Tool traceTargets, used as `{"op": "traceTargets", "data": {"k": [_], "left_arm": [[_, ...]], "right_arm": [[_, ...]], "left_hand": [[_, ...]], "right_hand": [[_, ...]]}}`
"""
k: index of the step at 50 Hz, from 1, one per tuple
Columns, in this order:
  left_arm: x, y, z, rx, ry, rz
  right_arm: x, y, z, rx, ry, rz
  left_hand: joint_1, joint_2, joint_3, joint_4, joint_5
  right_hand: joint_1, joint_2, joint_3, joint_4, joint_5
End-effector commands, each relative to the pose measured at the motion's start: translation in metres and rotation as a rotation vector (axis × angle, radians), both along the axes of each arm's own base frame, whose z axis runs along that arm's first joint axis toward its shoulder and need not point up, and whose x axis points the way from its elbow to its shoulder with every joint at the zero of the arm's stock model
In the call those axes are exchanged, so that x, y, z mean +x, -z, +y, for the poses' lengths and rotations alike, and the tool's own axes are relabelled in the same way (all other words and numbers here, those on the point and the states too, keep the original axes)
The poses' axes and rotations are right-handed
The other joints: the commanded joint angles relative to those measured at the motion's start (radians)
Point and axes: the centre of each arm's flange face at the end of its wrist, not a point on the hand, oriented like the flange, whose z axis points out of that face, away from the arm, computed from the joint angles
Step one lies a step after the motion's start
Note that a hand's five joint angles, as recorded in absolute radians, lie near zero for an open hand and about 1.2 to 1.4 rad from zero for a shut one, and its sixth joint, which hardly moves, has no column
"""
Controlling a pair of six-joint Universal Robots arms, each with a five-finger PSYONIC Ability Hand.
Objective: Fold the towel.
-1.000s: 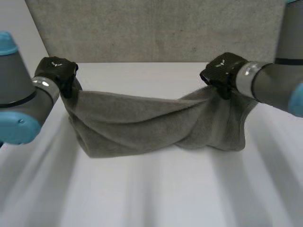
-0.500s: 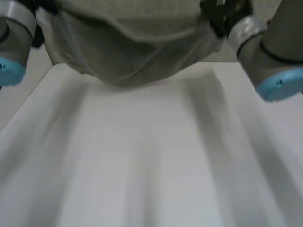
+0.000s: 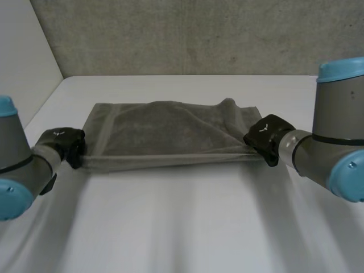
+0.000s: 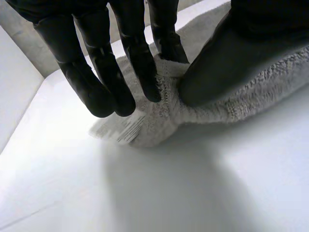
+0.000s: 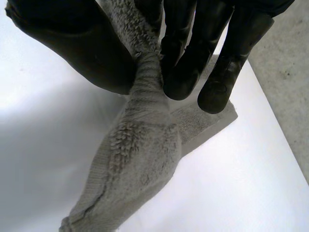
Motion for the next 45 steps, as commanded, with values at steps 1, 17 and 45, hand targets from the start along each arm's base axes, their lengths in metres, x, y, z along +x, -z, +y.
{"op": "traceTargets", "data": {"k": [1,17,45], "left_arm": [[0.002,-0.013,0.015,-0.076,0.006,0.006],[-0.001,0.007,0.027,-0.189,0.354,-0.221],[-0.001,0.005,-0.003,-0.26,0.512,-0.279]], "right_arm": [[-0.007,0.001,0.014,0.016,0.006,-0.001],[-0.006,0.013,0.017,0.016,0.002,-0.007],[-0.005,0.02,0.021,0.03,-0.005,-0.002]], "left_hand": [[-0.202,-0.265,-0.305,-0.275,-0.41],[-1.0,-1.063,-1.103,-1.073,-1.209],[-1.053,-1.116,-1.156,-1.126,-1.262]], "right_hand": [[0.061,0.083,0.055,0.055,0.055],[0.061,0.083,0.055,0.055,0.055],[0.061,0.083,0.055,0.055,0.055]]}}
